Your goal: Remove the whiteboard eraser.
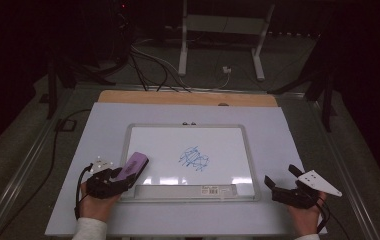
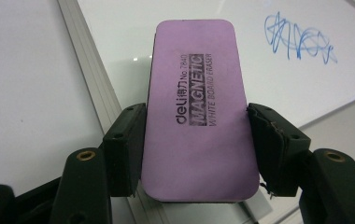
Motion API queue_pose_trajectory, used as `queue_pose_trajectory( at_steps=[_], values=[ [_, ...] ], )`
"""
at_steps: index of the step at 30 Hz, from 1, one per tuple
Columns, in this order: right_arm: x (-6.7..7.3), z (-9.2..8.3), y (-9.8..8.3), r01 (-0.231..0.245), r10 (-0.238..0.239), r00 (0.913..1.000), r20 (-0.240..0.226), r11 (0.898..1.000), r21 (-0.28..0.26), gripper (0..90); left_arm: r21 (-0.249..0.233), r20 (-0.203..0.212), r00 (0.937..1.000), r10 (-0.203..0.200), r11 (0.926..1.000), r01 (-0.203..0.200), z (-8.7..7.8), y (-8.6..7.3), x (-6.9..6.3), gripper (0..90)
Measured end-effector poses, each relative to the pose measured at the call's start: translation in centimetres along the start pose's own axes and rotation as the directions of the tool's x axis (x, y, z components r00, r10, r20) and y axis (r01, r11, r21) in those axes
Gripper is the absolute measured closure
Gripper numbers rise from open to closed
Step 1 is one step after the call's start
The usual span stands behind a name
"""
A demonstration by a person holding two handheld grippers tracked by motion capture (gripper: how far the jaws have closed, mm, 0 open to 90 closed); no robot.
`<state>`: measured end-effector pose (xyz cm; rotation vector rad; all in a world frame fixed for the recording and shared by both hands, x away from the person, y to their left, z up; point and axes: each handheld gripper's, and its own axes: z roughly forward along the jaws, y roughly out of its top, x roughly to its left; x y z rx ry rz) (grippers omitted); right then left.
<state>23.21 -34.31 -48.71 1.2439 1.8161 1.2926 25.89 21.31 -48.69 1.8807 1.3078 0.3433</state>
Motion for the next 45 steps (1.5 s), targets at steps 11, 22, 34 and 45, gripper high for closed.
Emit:
queue_pose_trajectory(
  at_steps=[11, 22, 34, 45],
  values=[
    [-0.1, -0.1, 0.0, -0.001, 0.001, 1.0, 0.002, 1.0, -0.005, 0.2, -0.043, 0.009, 0.9998, 0.02, 0.9989, -0.02, 0.5, 2.0, -0.6, 41.8],
    [-0.1, -0.1, 0.0, -0.001, 0.001, 1.0, 0.001, 1.0, -0.006, 0.2, -0.072, 0.039, 0.9981, 0.047, 0.9964, -0.044, 1.9, 3.3, -1.3, 41.7],
    [-0.1, 0.0, 0.0, -0.004, 0.004, 1.0, 0.001, 1.0, -0.002, 0.2, -0.06, 0.065, 0.995, 0.076, 0.9956, -0.072, 4.2, 4.4, -2.9, 41.7],
    [-0.1, 0.0, -0.1, -0.005, 0.005, 1.0, -0.001, 1.0, 0.002, 0.3, -0.028, 0.091, 0.9888, 0.118, 0.9928, -0.116, 7.0, 5.2, -4.9, 41.6]
  ],
)
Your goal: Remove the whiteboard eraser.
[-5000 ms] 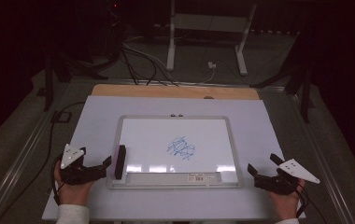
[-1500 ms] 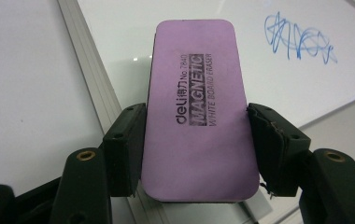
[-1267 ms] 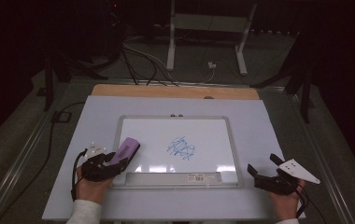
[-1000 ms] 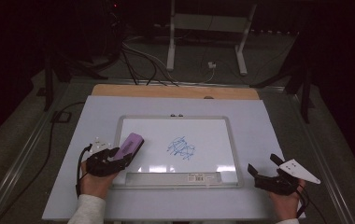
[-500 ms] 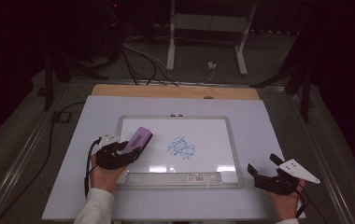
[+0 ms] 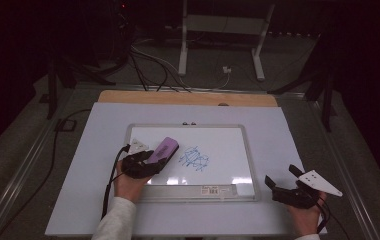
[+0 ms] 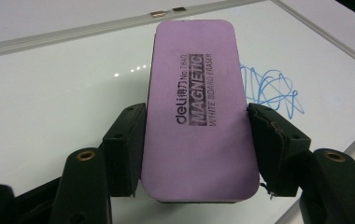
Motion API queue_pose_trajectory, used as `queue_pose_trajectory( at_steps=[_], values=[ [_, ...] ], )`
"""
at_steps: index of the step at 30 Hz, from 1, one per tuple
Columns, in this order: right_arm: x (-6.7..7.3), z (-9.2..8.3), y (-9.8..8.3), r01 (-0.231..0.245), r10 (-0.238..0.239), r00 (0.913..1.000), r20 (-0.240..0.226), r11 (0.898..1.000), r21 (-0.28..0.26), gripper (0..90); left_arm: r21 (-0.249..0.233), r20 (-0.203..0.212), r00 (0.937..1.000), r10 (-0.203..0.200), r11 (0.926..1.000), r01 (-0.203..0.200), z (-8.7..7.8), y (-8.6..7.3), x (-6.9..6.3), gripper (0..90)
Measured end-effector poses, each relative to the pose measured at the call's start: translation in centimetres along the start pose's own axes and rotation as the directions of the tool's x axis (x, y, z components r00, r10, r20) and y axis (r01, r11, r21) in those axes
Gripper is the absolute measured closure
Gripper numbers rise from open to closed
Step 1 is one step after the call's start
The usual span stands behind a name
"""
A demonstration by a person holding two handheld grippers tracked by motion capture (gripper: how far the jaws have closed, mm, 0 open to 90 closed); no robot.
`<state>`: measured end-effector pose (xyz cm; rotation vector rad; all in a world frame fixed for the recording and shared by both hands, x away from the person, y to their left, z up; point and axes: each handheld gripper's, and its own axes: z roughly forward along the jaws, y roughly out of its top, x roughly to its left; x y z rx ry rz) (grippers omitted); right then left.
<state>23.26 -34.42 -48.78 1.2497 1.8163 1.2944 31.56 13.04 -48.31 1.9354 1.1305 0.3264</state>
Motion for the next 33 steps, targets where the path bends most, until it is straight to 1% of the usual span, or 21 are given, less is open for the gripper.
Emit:
queue_pose_trajectory(
  at_steps=[4, 7, 8, 13, 20, 23, 25, 26, 27, 28, 29, 31, 33],
  values=[
    [0.0, 0.0, 0.0, 0.001, -0.001, 1.0, 0.0, 1.0, 0.0, 0.3, 0.019, 0.004, 0.9997, 0.022, 0.9996, -0.022, 1.1, 0.3, -0.6, 41.6],
    [0.0, 0.0, 0.0, 0.0, 0.0, 1.0, 0.001, 1.0, 0.0, 0.3, 0.032, 0.008, 0.9995, 0.03, 0.999, -0.03, 1.9, 0.4, -0.9, 41.6],
    [0.0, 0.0, 0.0, 0.0, 0.0, 1.0, 0.001, 1.0, 0.0, 0.3, 0.04, 0.011, 0.9991, 0.041, 0.9984, -0.041, 2.1, 0.5, -1.0, 41.6],
    [-0.1, 0.0, 0.0, -0.001, 0.001, 1.0, 0.001, 1.0, 0.001, 0.3, 0.067, 0.013, 0.9987, 0.05, 0.9964, -0.051, 3.0, 0.4, -1.3, 41.6],
    [-0.1, 0.0, 0.0, 0.0, 0.0, 1.0, 0.002, 1.0, 0.002, 0.3, 0.091, -0.017, 0.9974, 0.071, 0.9934, -0.069, 3.7, 0.2, -1.3, 41.5],
    [-0.1, 0.0, 0.0, 0.001, -0.001, 1.0, 0.003, 1.0, 0.002, 0.4, 0.099, -0.033, 0.9969, 0.072, 0.9927, -0.068, 3.8, 0.3, -1.3, 41.5],
    [-0.1, 0.0, 0.0, 0.0, 0.0, 1.0, 0.002, 1.0, 0.002, 0.3, 0.1, -0.033, 0.9973, 0.065, 0.993, -0.061, 3.9, 0.3, -1.1, 41.4],
    [-0.1, 0.0, 0.0, 0.0, 0.0, 1.0, 0.002, 1.0, 0.002, 0.4, 0.098, -0.042, 0.997, 0.065, 0.9934, -0.061, 4.0, 0.3, -1.1, 41.4],
    [-0.1, 0.0, 0.0, -0.001, 0.001, 1.0, 0.001, 1.0, 0.002, 0.3, 0.087, -0.045, 0.9971, 0.061, 0.9945, -0.057, 4.0, 0.3, -1.0, 38.9],
    [-0.1, 0.0, 0.0, -0.001, 0.001, 1.0, 0.001, 1.0, 0.002, 0.3, 0.071, -0.046, 0.9976, 0.051, 0.9963, -0.047, 4.0, 0.4, -1.0, 38.9],
    [-0.1, 0.0, 0.0, -0.001, 0.001, 1.0, 0.0, 1.0, 0.002, 0.4, 0.052, -0.045, 0.998, 0.043, 0.9978, -0.041, 4.0, 0.5, -1.0, 28.9],
    [-0.1, 0.0, 0.0, -0.001, 0.001, 1.0, 0.0, 1.0, 0.002, 0.4, 0.04, -0.049, 0.998, 0.041, 0.9984, -0.039, 4.0, 0.8, -1.1, 27.6],
    [-0.1, 0.0, 0.0, 0.0, 0.0, 1.0, 0.0, 1.0, 0.003, 0.3, 0.044, -0.052, 0.9976, 0.045, 0.9981, -0.042, 4.2, 1.1, -1.2, 25.7]
  ],
)
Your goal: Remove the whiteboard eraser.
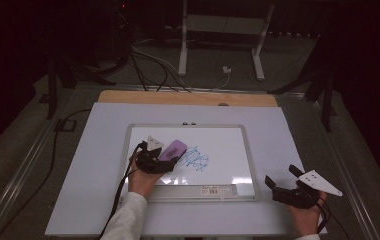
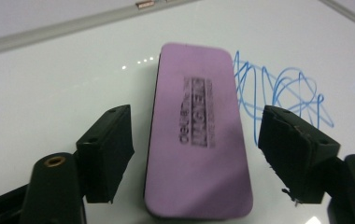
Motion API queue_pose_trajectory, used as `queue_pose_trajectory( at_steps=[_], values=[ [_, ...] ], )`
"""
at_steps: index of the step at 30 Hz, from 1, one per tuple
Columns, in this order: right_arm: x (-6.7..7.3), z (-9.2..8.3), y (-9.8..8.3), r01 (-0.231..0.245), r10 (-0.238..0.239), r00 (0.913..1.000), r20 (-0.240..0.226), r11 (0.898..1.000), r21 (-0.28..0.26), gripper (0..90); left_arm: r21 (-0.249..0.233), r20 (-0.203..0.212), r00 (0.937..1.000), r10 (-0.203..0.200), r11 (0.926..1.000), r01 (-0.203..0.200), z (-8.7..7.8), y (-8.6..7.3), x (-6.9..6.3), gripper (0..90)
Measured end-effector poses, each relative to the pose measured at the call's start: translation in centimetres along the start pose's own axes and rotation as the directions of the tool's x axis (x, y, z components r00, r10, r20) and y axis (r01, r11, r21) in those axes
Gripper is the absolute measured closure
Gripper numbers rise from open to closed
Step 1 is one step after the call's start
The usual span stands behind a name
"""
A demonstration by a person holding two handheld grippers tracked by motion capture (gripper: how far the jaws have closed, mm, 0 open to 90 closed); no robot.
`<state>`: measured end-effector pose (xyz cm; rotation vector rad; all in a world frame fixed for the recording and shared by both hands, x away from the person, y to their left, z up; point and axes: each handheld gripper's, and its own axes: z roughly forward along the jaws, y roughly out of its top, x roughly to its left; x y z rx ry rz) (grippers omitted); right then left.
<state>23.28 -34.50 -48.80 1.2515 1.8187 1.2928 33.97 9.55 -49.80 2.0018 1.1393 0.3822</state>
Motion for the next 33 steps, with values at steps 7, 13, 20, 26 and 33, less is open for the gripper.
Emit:
queue_pose_trajectory(
  at_steps=[7, 13, 20, 26, 33],
  values=[
    [-0.1, 0.0, 0.0, -0.001, 0.001, 1.0, 0.0, 1.0, 0.0, 0.3, 0.045, -0.009, 0.9999, 0.008, 0.999, -0.008, 1.4, 0.4, -0.3, 26.7],
    [-0.2, 0.0, 0.0, -0.003, 0.003, 1.0, 0.0, 1.0, -0.001, 0.4, 0.068, -0.014, 0.9999, 0.002, 0.9977, -0.001, 2.1, 0.7, -0.4, 41.0],
    [-0.1, 0.0, 0.0, -0.001, 0.001, 1.0, -0.003, 1.0, 0.0, 0.4, 0.078, -0.014, 0.9999, 0.004, 0.997, -0.003, 2.6, 1.3, -0.4, 41.4],
    [-0.1, 0.0, 0.0, -0.001, 0.001, 1.0, -0.003, 1.0, 0.002, 0.4, 0.077, -0.017, 0.9999, 0.004, 0.997, -0.003, 3.0, 1.6, -0.4, 41.4],
    [-0.2, 0.0, 0.0, -0.002, 0.002, 1.0, -0.003, 1.0, 0.001, 0.4, 0.077, -0.022, 0.9998, 0.004, 0.997, -0.002, 3.6, 2.1, -0.5, 41.4]
  ],
)
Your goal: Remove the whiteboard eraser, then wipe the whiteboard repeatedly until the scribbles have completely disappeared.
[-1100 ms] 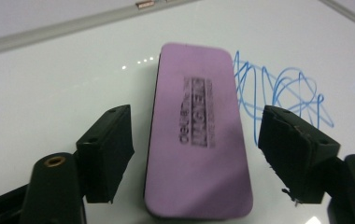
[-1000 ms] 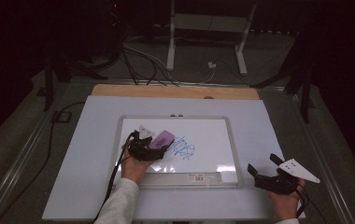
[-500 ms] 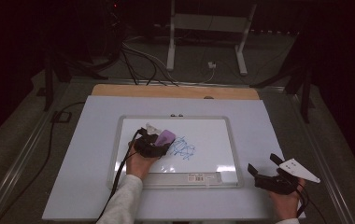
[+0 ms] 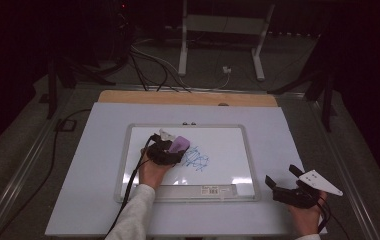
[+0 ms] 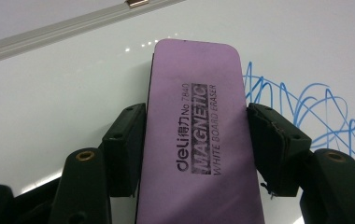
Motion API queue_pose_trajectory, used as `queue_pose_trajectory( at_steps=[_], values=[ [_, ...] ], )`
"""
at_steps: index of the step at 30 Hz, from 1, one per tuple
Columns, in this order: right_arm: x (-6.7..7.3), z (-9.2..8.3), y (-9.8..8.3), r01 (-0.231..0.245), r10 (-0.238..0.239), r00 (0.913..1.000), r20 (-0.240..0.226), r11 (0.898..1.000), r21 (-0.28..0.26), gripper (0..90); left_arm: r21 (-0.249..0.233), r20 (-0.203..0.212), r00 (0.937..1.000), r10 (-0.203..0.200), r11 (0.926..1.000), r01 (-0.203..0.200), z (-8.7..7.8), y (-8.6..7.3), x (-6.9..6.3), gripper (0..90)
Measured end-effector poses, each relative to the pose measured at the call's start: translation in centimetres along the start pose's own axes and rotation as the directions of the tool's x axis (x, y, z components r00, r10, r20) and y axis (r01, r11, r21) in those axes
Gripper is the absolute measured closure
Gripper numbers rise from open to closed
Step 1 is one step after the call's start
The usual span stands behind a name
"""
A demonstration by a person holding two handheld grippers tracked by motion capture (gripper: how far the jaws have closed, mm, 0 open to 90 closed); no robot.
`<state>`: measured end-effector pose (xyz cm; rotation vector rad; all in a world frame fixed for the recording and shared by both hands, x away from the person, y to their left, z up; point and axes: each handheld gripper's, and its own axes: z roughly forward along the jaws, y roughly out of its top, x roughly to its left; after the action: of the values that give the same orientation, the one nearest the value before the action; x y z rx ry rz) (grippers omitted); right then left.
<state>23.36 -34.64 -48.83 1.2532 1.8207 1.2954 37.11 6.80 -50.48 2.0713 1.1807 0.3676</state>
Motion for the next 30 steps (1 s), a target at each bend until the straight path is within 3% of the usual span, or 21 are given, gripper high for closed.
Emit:
queue_pose_trajectory(
  at_steps=[16, 25, 30],
  values=[
    [0.0, 0.0, 0.0, -0.003, 0.003, 1.0, 0.002, 1.0, 0.002, 0.4, 0.014, 0.005, 0.9998, 0.019, 0.9997, -0.019, -0.8, -0.7, -0.5, 41.6],
    [-0.1, -0.1, 0.0, -0.005, 0.005, 1.0, 0.002, 1.0, -0.002, 0.4, 0.021, 0.018, 0.9996, 0.021, 0.9996, -0.021, -1.8, -1.6, -1.2, 41.6],
    [0.0, -0.1, 0.0, -0.002, 0.002, 1.0, 0.0, 1.0, 0.001, 0.4, 0.03, 0.03, 0.9987, 0.042, 0.9987, -0.042, -1.9, -1.8, -2.0, 41.6]
  ],
)
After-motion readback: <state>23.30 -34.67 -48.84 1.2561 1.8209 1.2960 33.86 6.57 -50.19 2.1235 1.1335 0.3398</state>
